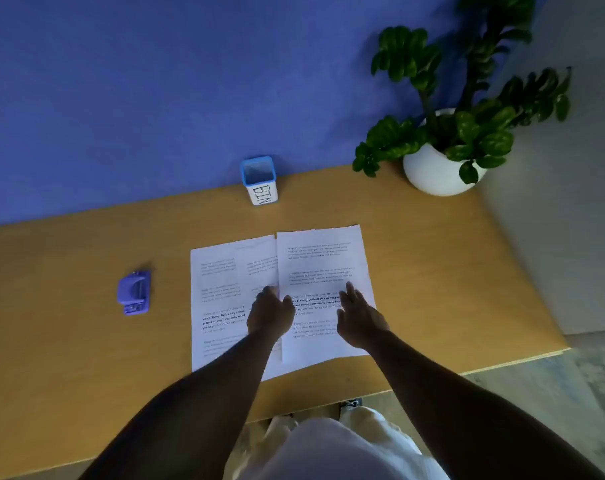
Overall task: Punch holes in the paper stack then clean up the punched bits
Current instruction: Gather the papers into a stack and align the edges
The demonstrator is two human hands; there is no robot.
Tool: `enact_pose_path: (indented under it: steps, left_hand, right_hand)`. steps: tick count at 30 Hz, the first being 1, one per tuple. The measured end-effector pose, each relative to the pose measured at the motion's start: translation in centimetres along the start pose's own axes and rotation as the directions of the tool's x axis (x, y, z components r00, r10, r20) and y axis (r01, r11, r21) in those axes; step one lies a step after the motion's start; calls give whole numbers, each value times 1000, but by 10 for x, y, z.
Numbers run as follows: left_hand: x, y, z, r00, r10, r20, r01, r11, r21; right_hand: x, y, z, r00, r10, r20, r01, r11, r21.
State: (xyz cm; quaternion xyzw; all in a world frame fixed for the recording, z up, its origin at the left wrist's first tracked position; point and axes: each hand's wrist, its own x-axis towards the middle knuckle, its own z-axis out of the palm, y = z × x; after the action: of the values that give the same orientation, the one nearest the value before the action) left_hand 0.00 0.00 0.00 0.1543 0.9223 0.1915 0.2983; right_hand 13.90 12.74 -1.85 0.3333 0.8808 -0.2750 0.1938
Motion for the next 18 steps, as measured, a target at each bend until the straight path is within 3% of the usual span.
enact_pose_path:
  steps: [7,12,18]
  left_hand:
    - [7,0,10,987,-156,35,160,965,-209]
    - [3,7,20,999,-7,36,17,961,-275]
    - [4,13,24,1000,-10,29,19,933,-359]
  right_hand:
    - [1,-1,4,999,37,15,-37,999,-21]
    - [2,-4,5,998,66,-12,-67,998,-14]
    - [8,-4,-8,980,126,-154,-102,983,151]
